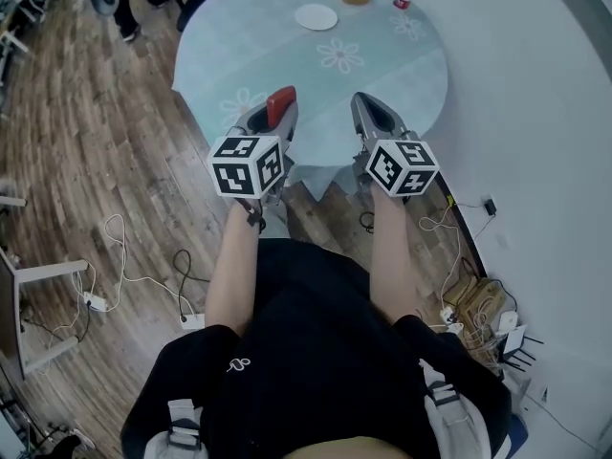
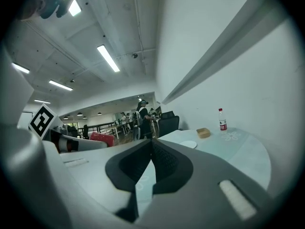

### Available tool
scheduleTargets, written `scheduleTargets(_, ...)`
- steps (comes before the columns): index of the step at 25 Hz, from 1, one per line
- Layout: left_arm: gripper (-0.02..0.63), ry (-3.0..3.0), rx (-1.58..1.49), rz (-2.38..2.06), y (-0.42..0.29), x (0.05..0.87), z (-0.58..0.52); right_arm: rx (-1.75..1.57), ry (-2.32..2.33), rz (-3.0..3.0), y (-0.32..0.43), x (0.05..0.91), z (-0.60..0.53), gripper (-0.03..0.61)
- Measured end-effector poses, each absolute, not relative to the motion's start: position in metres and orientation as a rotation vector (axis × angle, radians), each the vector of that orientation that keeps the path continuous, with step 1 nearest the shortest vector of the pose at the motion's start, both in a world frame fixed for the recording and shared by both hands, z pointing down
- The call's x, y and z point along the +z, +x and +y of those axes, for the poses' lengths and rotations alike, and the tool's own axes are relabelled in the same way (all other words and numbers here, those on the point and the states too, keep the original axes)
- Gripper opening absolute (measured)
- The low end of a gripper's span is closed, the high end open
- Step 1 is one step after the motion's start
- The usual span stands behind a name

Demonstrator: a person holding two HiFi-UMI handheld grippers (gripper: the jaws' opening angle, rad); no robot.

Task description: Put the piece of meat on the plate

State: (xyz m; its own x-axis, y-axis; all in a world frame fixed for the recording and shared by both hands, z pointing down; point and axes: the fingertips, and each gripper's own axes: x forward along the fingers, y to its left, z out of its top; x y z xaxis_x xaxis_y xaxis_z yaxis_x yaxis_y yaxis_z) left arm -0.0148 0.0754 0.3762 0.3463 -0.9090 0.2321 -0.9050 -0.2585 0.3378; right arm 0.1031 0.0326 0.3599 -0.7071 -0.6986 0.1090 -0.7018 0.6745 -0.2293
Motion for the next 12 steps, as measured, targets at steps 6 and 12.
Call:
scheduleTargets(6,0.089,2.216,0.036,-1.524,-0.056,0.392,-0.016,0.506,1.275,-2.846,0.058,0.378,-0.071,0.011)
scheduleTargets(12,0.089,2.191,0.090,-1.429,-0.111,0.407,-0.120,0.537,1.323,-2.765,-0.007,0.393,-0.157,0.011)
